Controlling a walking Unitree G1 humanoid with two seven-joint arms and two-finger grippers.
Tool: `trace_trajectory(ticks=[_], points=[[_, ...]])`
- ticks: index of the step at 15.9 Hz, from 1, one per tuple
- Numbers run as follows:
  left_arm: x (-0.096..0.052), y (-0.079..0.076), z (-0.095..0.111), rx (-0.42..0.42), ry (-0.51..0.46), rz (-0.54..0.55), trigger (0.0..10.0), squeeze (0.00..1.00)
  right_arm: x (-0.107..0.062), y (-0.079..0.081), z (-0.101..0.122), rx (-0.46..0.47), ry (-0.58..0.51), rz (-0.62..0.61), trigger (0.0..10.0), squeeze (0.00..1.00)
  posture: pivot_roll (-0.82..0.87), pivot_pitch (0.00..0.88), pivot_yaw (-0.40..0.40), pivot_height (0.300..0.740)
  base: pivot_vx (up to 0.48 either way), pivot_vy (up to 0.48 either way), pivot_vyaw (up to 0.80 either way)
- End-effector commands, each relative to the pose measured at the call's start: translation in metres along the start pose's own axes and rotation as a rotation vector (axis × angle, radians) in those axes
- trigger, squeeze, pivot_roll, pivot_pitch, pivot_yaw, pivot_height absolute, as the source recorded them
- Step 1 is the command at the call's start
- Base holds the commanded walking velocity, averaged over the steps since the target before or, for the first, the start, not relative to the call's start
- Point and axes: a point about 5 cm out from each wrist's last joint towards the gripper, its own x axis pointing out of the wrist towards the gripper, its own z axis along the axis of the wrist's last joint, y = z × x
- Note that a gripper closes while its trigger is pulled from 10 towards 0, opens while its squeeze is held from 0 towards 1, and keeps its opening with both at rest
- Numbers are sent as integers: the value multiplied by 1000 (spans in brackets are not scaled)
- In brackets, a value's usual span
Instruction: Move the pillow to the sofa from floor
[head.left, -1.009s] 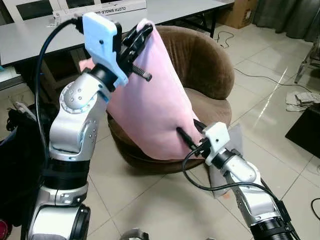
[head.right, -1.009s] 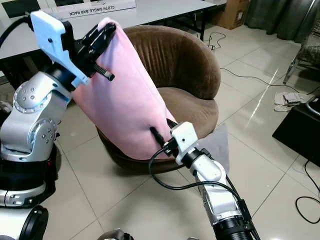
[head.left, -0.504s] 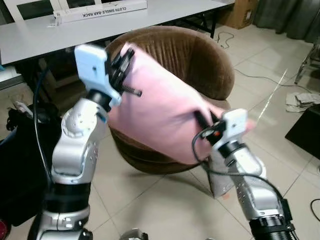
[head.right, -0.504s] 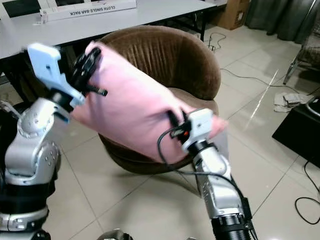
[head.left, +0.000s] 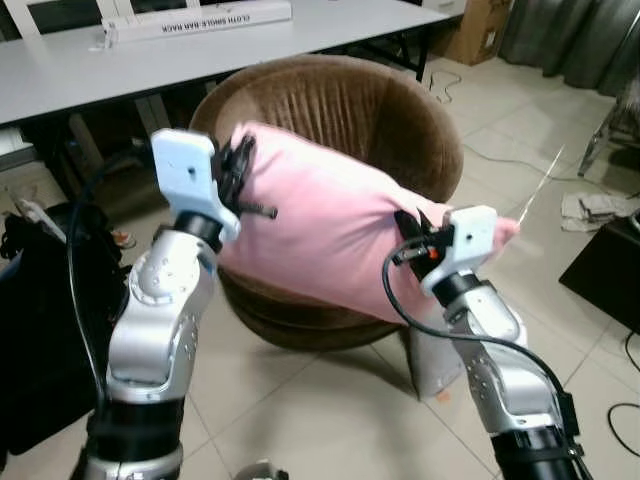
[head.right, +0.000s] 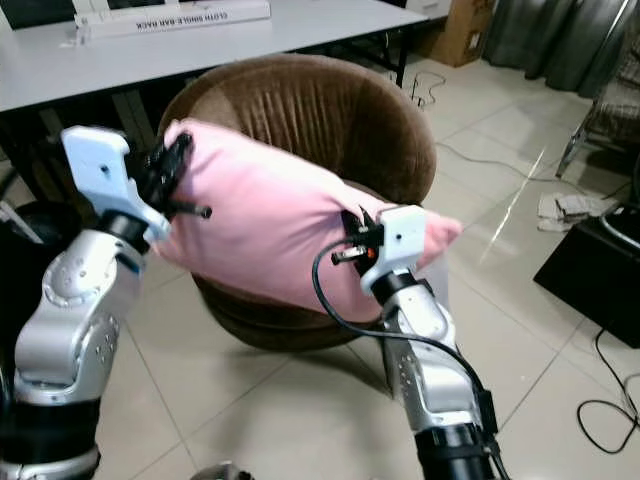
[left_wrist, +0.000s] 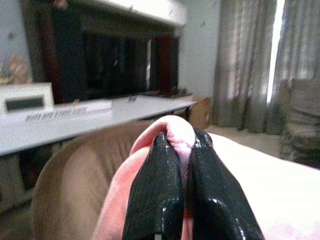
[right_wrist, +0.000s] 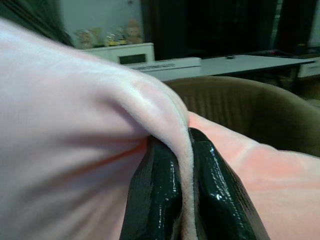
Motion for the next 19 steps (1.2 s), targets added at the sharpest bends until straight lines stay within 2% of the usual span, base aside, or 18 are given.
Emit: trace_trajectory(ticks=[1, 2, 3, 5, 6, 8, 10, 11, 14, 19], points=[[-2, -3, 3, 17, -17, 22, 10000, 0, 7, -1, 18, -26, -53, -40, 10000, 0, 112, 0, -6, 729, 0, 0, 0], [-3, -4, 1, 35, -14, 50, 10000, 0, 8, -2, 18, -20, -33, -48, 10000, 0, 116, 0, -9, 729, 0, 0, 0], [-6, -7, 0, 74, -28, 46, 10000, 0, 10, -4, 18, -58, -22, -66, 10000, 0, 116, 2, -3, 729, 0, 0, 0], [-8, -5, -4, 57, -13, 71, 10000, 0, 10, -8, 15, -81, -7, -116, 10000, 0, 114, 8, 4, 729, 0, 0, 0], [-7, 2, -11, 95, 15, 111, 10000, 0, 8, -16, 12, -80, 5, -197, 10000, 0, 105, 5, 16, 729, 0, 0, 0], [-7, 3, -17, 144, 26, 133, 10000, 0, 5, -27, 9, -97, 26, -260, 10000, 0, 91, 2, 25, 729, 0, 0, 0], [-3, -5, -19, 151, 21, 114, 10000, 0, 3, -39, 13, -123, 41, -289, 10000, 0, 66, 28, 32, 729, 0, 0, 0], [-4, -7, -23, 171, 29, 83, 10000, 0, 2, -43, 12, -156, 51, -321, 10000, 0, 42, 78, 28, 729, 0, 0, 0], [-3, -16, -22, 152, 9, 48, 10000, 0, -10, -52, 12, -162, 72, -367, 10000, 0, 24, 79, 20, 729, 283, 0, 0], [-4, -20, -17, 146, -20, 56, 10000, 0, -11, -41, 9, -140, 80, -313, 10000, 0, 28, 80, 7, 729, 374, 0, 0]])
